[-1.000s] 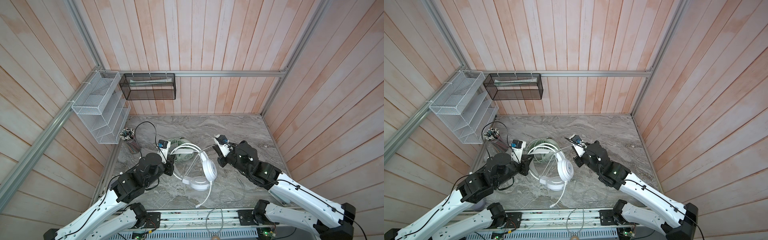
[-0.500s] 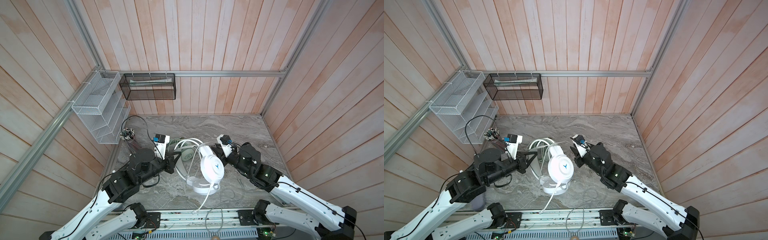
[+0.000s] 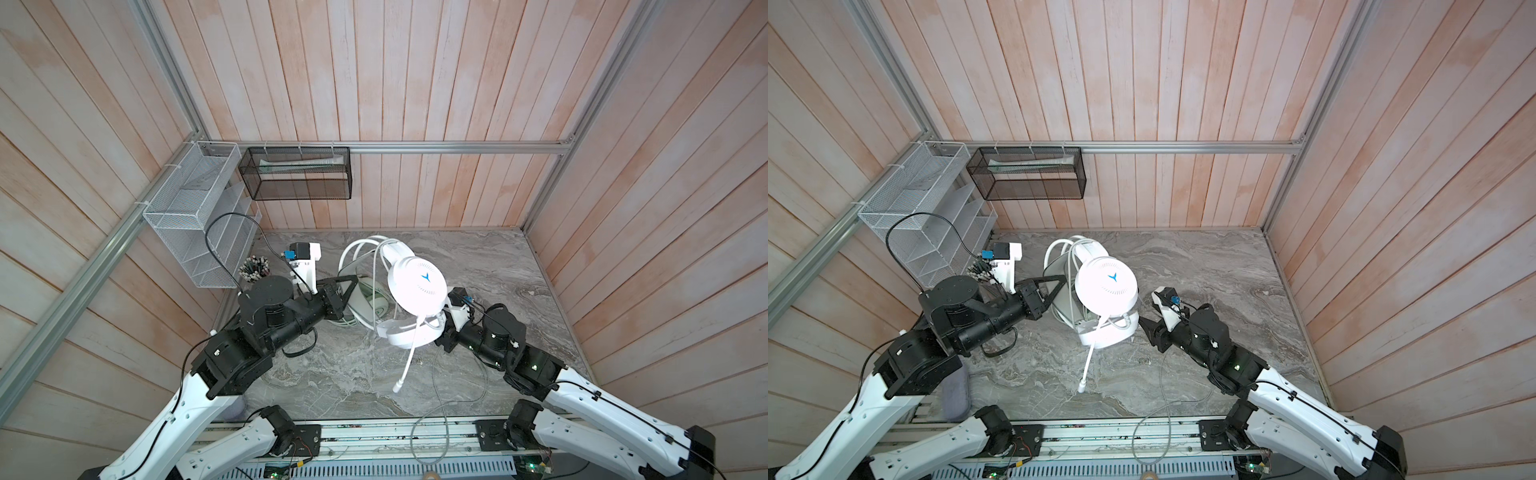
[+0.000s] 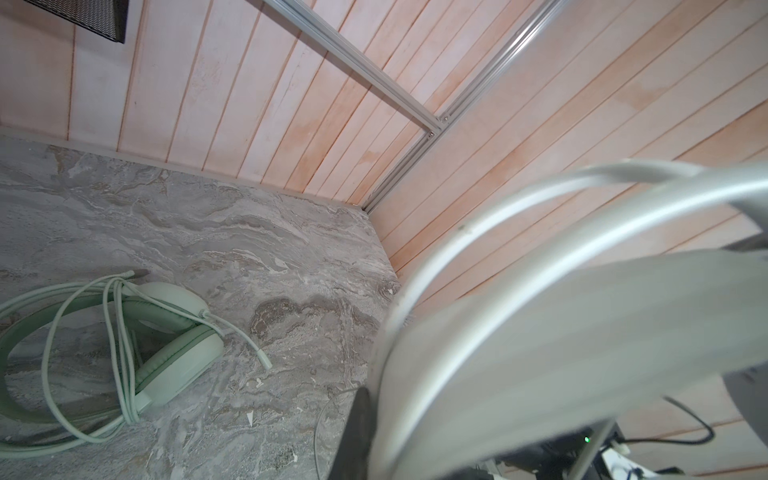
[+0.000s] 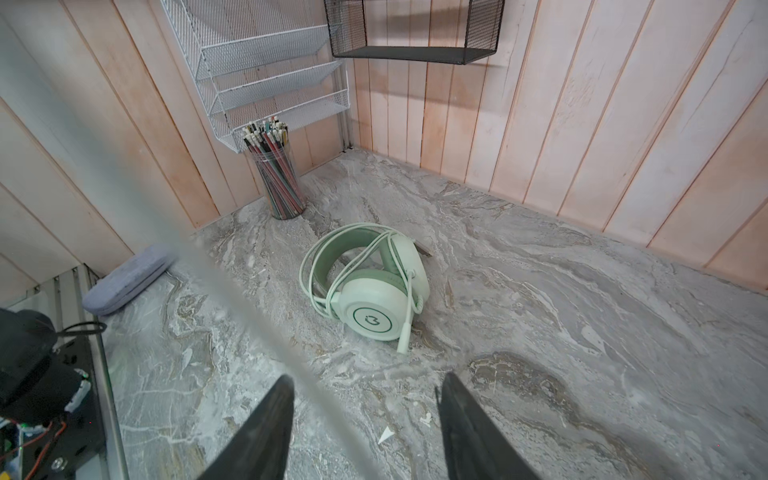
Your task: Wrap the headphones
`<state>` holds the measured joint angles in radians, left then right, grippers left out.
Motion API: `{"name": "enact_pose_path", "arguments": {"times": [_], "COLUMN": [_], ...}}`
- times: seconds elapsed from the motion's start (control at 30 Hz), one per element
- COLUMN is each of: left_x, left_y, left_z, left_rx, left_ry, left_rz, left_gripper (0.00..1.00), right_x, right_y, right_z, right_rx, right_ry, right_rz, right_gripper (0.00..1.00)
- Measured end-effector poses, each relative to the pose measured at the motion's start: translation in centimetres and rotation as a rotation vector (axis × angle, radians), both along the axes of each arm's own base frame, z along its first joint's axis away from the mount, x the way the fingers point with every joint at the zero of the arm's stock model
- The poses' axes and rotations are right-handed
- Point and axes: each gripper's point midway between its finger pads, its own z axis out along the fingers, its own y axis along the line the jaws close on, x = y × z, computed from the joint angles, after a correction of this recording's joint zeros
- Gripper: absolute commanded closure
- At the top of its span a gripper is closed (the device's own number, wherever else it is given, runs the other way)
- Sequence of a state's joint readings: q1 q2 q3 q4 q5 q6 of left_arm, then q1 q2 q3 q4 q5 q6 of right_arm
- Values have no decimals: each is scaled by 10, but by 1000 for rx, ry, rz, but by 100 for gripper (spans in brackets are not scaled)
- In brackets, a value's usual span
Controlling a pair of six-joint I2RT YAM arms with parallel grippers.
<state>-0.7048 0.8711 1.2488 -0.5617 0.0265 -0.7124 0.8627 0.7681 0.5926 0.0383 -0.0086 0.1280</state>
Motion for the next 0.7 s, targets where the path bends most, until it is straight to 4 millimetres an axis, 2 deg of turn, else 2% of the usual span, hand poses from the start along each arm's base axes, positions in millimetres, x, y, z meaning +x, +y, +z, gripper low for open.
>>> {"name": "enact_pose_path", "arguments": {"times": [0.17, 0.3, 0.47, 0.57, 0.7], "left_x": [21, 31, 35, 34, 34], "left_y": [11, 6, -1, -4, -7], "left_z": [11, 15, 20, 25, 32], "left_rx": [-59, -83, -91, -97, -104], "left_ry": [40, 67, 76, 72, 66], "left_rz": [47, 30, -4, -23, -41], "left_gripper": [100, 100, 100, 100, 100], "right_x": [-16, -22, -13, -7, 4], "right_y": [-6, -12, -21, -23, -12], "right_z": [-5, -15, -55, -74, -87], "right_rx": [95, 167, 162, 150, 120], "right_ry": [11, 7, 32, 36, 51], "right_rz": [35, 33, -42, -81, -86], "right_gripper": [36, 33, 24, 23, 26]}}
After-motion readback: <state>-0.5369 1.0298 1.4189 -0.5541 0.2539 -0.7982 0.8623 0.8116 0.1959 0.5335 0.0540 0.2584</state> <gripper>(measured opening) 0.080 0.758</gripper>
